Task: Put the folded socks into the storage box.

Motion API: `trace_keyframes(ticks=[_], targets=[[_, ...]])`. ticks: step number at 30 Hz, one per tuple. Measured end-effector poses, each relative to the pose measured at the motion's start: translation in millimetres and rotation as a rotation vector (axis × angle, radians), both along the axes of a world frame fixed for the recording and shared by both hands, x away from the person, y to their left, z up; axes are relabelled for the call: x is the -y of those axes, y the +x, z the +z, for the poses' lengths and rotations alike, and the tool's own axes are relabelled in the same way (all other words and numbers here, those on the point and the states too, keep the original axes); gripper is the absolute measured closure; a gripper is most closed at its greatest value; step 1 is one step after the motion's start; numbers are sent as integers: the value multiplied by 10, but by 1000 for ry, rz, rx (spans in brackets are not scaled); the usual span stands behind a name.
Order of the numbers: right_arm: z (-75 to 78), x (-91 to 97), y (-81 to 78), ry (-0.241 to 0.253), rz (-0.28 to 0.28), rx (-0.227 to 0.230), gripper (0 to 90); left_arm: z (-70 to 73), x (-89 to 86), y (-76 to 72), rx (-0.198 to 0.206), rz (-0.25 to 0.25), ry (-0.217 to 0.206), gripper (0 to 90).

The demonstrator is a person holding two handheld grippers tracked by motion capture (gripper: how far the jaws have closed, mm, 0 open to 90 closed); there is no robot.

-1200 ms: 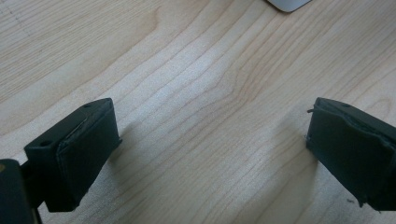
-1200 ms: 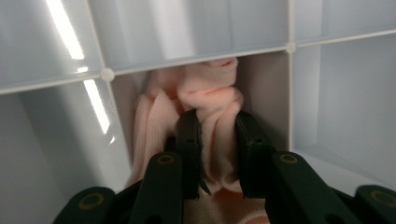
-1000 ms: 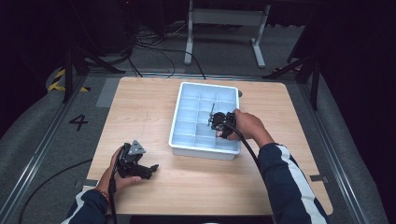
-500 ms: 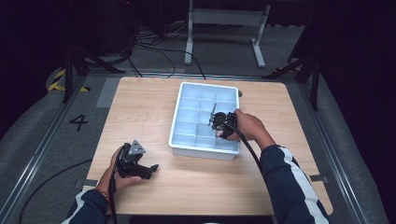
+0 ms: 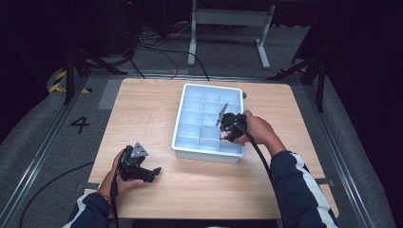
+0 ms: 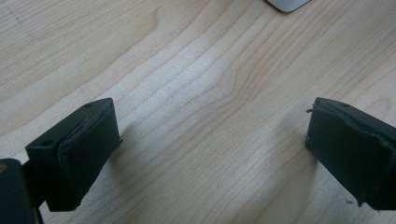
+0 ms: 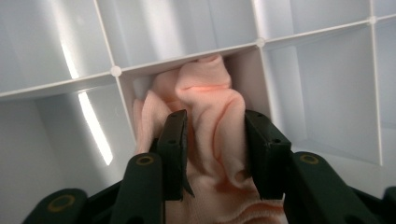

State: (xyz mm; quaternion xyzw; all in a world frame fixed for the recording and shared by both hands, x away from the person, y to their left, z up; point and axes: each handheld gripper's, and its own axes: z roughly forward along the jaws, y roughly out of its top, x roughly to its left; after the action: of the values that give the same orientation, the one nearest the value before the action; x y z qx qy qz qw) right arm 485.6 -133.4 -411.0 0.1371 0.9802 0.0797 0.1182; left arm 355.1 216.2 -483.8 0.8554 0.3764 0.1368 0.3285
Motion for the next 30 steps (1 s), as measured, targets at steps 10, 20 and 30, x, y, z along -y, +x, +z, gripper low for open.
trace_keyframes(ticks=[10,20,30], targets=[[159,132,-96,128,-7,44,566,1,-2,2,3,-4,2,32],[314,267,-201,203,-28,90,539,-1,-1,-2,0,0,-1,33],[405,383,-309,277,-45,140,503,-1,-2,1,4,-4,-1,33]])
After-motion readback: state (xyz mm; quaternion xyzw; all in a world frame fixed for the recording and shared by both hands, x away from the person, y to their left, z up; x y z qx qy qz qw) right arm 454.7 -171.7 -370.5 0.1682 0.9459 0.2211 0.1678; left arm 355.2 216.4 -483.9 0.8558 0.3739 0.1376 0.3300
